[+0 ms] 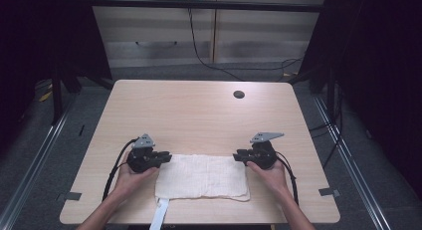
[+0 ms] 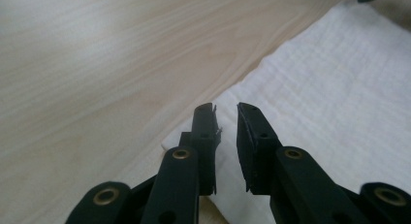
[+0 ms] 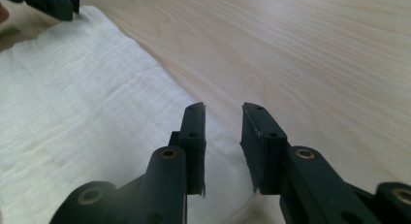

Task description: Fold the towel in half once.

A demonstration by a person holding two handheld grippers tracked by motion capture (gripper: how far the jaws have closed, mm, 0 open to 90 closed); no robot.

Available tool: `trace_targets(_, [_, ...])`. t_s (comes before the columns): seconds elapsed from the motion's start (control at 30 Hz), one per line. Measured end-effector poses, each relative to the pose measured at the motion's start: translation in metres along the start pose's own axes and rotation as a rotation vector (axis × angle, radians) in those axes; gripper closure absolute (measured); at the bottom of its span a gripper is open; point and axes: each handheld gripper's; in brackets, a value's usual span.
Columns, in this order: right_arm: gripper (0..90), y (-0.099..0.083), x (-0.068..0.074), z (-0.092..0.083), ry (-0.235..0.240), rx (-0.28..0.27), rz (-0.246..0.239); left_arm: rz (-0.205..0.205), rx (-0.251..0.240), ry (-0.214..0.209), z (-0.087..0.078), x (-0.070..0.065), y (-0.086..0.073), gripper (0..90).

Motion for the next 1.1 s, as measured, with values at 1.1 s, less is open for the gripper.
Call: trace_targets(1.1, [87.4,-0.005,-0.008,0.014,-0.047,0.08,-0.028,-0.065,-0.022,0.037,-0.012,0.018,-0.009,61.4])
Point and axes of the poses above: each handheld gripper's, and its own axes: z roughly forward along the jaws, y roughly out of its top, x roughly to its left, and after that the axes turned 13 degrees about x, right-handed
